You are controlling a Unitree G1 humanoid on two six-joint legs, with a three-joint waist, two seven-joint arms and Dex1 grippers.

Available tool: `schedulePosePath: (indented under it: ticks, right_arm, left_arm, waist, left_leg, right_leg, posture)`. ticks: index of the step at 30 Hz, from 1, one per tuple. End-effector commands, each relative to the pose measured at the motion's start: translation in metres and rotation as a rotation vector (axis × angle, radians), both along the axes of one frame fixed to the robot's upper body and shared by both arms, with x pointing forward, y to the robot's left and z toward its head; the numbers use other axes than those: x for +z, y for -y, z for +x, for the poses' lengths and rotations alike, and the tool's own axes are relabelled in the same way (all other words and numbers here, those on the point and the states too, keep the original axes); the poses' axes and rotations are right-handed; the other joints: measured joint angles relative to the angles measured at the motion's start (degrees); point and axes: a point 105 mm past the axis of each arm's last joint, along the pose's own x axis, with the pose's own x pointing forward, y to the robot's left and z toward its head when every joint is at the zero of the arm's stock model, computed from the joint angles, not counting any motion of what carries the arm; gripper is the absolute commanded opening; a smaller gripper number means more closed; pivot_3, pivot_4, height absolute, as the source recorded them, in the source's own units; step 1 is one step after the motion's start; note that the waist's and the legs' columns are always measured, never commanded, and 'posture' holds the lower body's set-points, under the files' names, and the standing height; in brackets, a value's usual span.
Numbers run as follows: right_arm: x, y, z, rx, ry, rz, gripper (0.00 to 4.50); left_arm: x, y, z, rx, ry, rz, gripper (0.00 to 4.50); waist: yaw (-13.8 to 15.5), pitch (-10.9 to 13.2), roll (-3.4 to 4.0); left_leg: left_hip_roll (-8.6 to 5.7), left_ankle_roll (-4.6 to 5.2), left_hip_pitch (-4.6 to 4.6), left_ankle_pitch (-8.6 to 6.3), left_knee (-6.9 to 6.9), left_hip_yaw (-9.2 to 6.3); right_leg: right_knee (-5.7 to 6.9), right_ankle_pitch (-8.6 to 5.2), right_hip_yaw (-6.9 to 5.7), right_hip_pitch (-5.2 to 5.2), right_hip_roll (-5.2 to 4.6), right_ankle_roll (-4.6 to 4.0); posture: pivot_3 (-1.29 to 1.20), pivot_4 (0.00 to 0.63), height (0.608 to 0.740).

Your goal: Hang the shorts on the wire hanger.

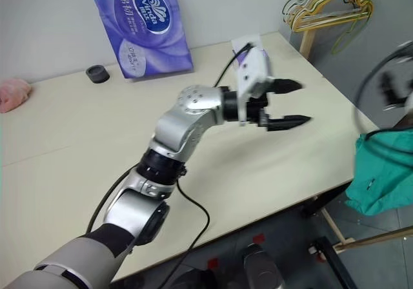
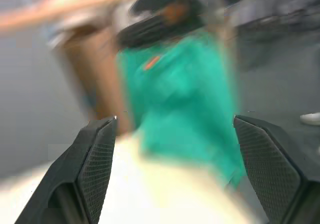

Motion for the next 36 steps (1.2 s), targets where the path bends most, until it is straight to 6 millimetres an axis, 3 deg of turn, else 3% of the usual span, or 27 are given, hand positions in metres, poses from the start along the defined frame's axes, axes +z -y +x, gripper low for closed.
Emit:
schedulePosePath:
  ticks: [1, 3, 6, 12, 18, 20, 23, 30, 36]
  right_arm:
    - [-0.005, -0.044, 0.008, 0.195, 0.12, -0.081, 4.47]
    - [-0.024, -0.062, 0.016, 0.282, 0.112, -0.054, 4.47]
    - [-0.046, -0.077, 0.025, 0.371, 0.095, 0.013, 4.47]
    - [-0.091, -0.099, 0.045, 0.396, 0.114, 0.084, 4.47]
    - [-0.129, -0.121, 0.051, 0.473, 0.098, 0.158, 4.47]
    - [-0.132, -0.124, 0.052, 0.482, 0.097, 0.208, 4.47]
    - [-0.136, -0.124, 0.058, 0.465, 0.1, 0.232, 4.47]
    - [-0.147, -0.119, 0.061, 0.433, 0.07, 0.222, 4.47]
    - [-0.158, -0.111, 0.059, 0.398, 0.039, 0.23, 4.47]
  left_arm:
    - [0.005, -0.044, 0.025, 0.304, 0.009, -0.067, 3.9]
    - [-0.009, -0.079, 0.04, 0.526, -0.032, -0.093, 3.9]
    - [-0.03, -0.119, 0.044, 0.758, -0.089, -0.152, 3.9]
    - [-0.08, -0.188, 0.021, 1.173, -0.029, -0.171, 3.9]
    - [-0.12, -0.237, 0.0, 1.427, -0.064, -0.164, 3.9]
    - [-0.131, -0.25, -0.005, 1.467, -0.091, -0.155, 3.9]
    - [-0.136, -0.252, -0.006, 1.434, -0.099, -0.139, 3.9]
    - [-0.131, -0.223, 0.004, 1.219, -0.106, -0.126, 3.9]
    - [-0.13, -0.211, 0.009, 1.127, -0.114, -0.115, 3.9]
  waist:
    - [1.4, 0.0, 0.0]
    - [3.0, 0.0, -0.06]
    - [5.9, -0.3, -0.43]
    - [11.8, -0.6, -0.96]
    - [16.8, -1.2, -1.62]
    - [17.7, -1.4, -1.86]
    - [18.4, -1.7, -2.1]
    - [18.5, -2.4, -2.17]
    - [18.3, -2.8, -2.15]
  left_leg:
    - [-0.01, -0.04, -0.02, 0.02, 0.02, 0.0]
    - [-0.08, -0.12, -0.13, 0.07, 0.12, -0.02]
    - [-0.09, -0.29, -0.22, 0.17, 0.09, -0.21]
    - [-0.09, -0.7, -0.37, 0.41, 0.08, -0.47]
    - [-0.09, -0.72, -0.38, 0.47, 0.08, -0.59]
    - [-0.09, -0.64, -0.36, 0.53, 0.08, -0.65]
    - [-0.08, -0.7, -0.3, 0.7, 0.07, -0.7]
    - [-0.08, -0.8, -0.15, 1.05, 0.06, -0.92]
    - [-0.03, -0.91, -0.13, 1.12, 0.01, -1.14]
  right_leg:
    - [0.1, 0.01, -0.01, -0.09, -0.01, 0.0]
    - [0.55, 0.2, -0.04, -0.35, -0.17, -0.25]
    - [0.77, 0.22, -0.22, -0.56, -0.41, -0.3]
    - [0.81, 0.34, -0.96, -0.73, -0.62, -0.5]
    - [0.77, 0.63, -1.19, -0.72, -0.63, -0.98]
    - [0.76, 0.72, -1.29, -0.67, -0.63, -1.12]
    - [0.8, 0.85, -1.38, -0.63, -0.62, -1.33]
    - [0.83, 1.06, -1.64, -0.39, -0.57, -1.62]
    - [0.85, 1.06, -1.8, -0.35, -0.5, -1.63]
  posture:
    - [-0.17, 0.139, 0.74]
    - [-0.12, 0.132, 0.74]
    - [-0.08, 0.128, 0.74]
    - [0.01, 0.118, 0.74]
    - [0.1, 0.105, 0.74]
    - [0.12, 0.101, 0.74]
    - [0.14, 0.098, 0.74]
    - [0.14, 0.089, 0.74]
    - [0.13, 0.079, 0.74]
